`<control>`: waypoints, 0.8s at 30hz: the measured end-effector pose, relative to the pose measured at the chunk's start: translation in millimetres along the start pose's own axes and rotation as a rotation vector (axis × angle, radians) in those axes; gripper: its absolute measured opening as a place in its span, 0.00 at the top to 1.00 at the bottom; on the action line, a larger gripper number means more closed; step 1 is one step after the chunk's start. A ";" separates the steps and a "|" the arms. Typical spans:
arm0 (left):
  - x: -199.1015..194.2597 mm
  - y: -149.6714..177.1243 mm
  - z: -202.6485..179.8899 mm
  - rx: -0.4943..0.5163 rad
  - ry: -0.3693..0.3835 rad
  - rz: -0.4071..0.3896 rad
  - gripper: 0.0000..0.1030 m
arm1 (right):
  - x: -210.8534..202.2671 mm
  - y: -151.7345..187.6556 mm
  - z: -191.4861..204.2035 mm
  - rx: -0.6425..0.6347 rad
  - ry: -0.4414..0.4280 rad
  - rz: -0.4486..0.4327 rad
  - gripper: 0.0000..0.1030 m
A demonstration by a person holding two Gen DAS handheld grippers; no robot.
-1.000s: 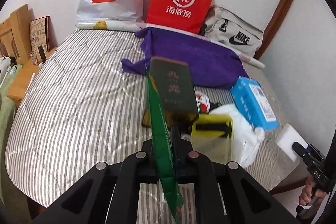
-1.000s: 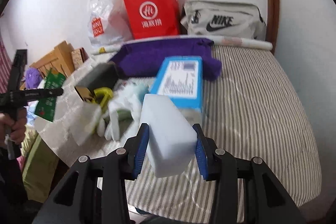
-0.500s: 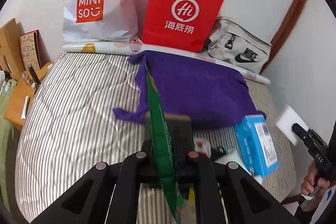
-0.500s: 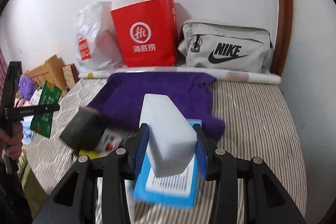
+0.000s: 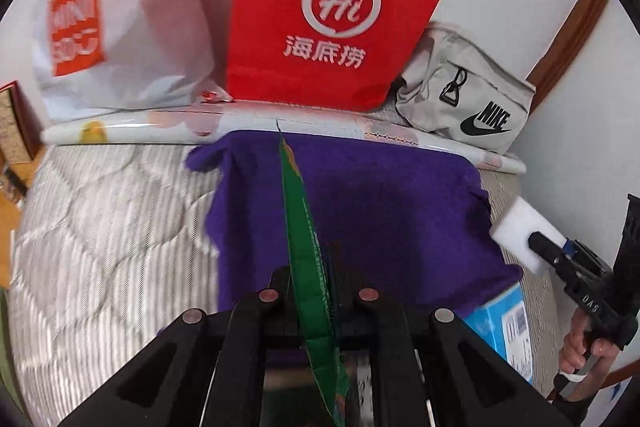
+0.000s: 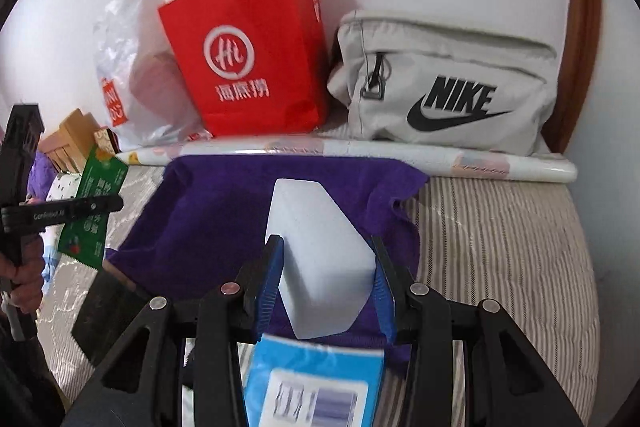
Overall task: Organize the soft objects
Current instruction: 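Carry the sponge with the right tool onto the purple towel while the left tool places the packet there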
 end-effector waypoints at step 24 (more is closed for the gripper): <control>119.8 12.8 -11.5 0.037 0.003 0.209 0.91 | 77.6 24.4 -14.5 -0.044 0.005 0.177 0.56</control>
Point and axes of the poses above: each gripper's, at about its wrist camera, not at the fingertips, and x roughly the way its jaws point, z to its left, y to its underside, the point moved 9 cm from there along x, roughly the way its jaws point, and after that the axes turned 14 degrees about -z, right-handed, at the moved point
